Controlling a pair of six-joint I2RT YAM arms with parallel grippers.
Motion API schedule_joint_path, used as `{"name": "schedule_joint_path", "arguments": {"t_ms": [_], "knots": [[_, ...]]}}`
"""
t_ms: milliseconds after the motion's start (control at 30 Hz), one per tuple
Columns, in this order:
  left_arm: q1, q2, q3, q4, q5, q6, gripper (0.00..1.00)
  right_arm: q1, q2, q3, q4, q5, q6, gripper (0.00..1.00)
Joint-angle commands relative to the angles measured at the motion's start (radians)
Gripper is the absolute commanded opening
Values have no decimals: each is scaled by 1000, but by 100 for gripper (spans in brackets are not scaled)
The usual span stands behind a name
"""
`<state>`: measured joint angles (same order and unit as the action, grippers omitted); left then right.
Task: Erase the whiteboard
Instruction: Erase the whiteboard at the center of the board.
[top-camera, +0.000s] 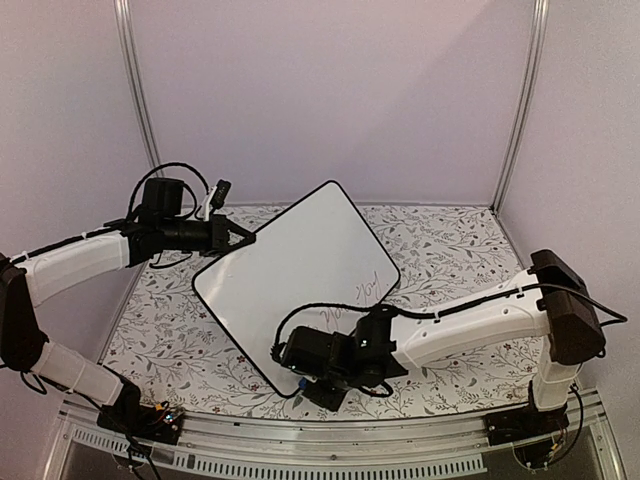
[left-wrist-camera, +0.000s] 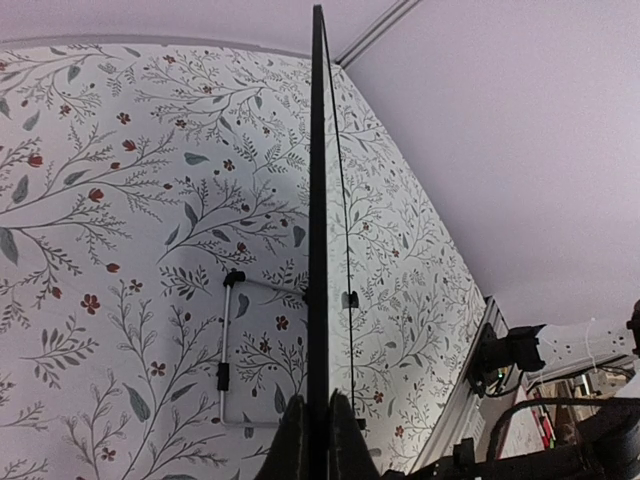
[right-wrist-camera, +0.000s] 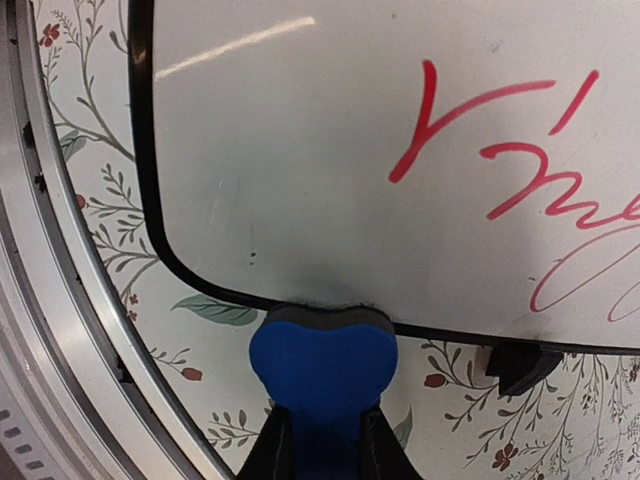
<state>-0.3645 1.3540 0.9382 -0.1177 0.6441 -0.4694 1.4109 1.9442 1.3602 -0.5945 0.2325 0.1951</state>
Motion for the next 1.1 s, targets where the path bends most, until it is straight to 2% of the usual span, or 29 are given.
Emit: {"name": "schedule_joint_path", "arguments": {"t_ms": [0, 267, 533, 1067], "knots": [[0, 3, -9, -22, -61, 21, 0, -6, -88, 20, -23, 43, -3, 7], [0, 5, -9, -22, -60, 20, 0, -39, -166, 74, 69, 80, -53, 7], [0, 5, -9, -23, -63, 22, 0, -48, -57, 150, 81, 38, -97, 7], [0, 8, -8, -23, -60, 20, 0, -23, 4, 45, 79, -58, -62, 7]]}}
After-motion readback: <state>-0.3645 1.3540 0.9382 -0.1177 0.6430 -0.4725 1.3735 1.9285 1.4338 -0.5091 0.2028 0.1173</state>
